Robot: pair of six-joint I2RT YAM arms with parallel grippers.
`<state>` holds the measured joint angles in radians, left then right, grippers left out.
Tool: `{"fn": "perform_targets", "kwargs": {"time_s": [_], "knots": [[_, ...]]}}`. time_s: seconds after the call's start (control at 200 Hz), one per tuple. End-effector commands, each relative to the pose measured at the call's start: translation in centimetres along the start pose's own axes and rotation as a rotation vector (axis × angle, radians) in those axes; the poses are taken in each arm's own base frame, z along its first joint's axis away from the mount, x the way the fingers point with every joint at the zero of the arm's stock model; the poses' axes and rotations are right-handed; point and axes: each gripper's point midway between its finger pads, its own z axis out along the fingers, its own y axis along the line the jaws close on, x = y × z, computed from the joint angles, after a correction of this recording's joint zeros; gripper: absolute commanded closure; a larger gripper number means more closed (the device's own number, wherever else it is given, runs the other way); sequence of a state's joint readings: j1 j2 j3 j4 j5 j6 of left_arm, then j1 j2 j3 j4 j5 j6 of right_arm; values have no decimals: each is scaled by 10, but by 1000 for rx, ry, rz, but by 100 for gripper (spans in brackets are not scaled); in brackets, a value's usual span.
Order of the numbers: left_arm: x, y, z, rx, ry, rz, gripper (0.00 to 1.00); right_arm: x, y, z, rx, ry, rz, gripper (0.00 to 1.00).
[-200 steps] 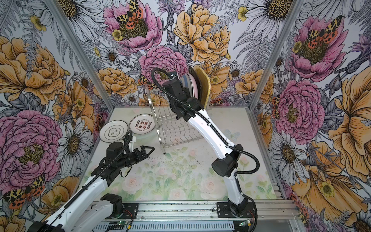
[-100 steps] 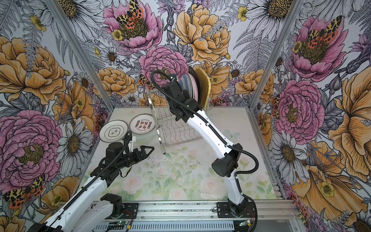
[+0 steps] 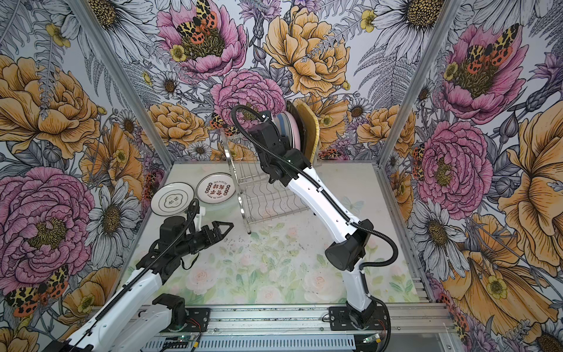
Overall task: Load plates into a dish rack
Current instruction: Place the plate on the dish rack.
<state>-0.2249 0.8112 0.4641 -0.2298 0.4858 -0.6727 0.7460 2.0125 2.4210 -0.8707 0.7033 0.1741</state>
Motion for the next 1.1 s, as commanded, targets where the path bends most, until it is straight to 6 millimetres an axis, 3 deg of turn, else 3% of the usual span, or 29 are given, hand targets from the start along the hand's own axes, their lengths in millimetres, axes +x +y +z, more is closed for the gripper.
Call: {"fn": "perform_targets", "kwargs": {"time_s": [0.0,0.585,0.61,0.821,1.096], "knots": [[-6,1,-3,-12,-27,18,2,-24,-12,-24,-12,-64,43,57],[-19,8,-6,-75,-63,-1,2,-28,-20,-65,-87,-84,75,40],[-20,10,-6,-86,-66,-4,2,-26,-10,-72,-116,-82,71,40],[-44,30,-12,-197,-121,-14,4,2,-9,-99,-208,-32,114,28],[-90,55,-14,-366,-191,1,12,66,-14,-121,-309,84,189,24]]}}
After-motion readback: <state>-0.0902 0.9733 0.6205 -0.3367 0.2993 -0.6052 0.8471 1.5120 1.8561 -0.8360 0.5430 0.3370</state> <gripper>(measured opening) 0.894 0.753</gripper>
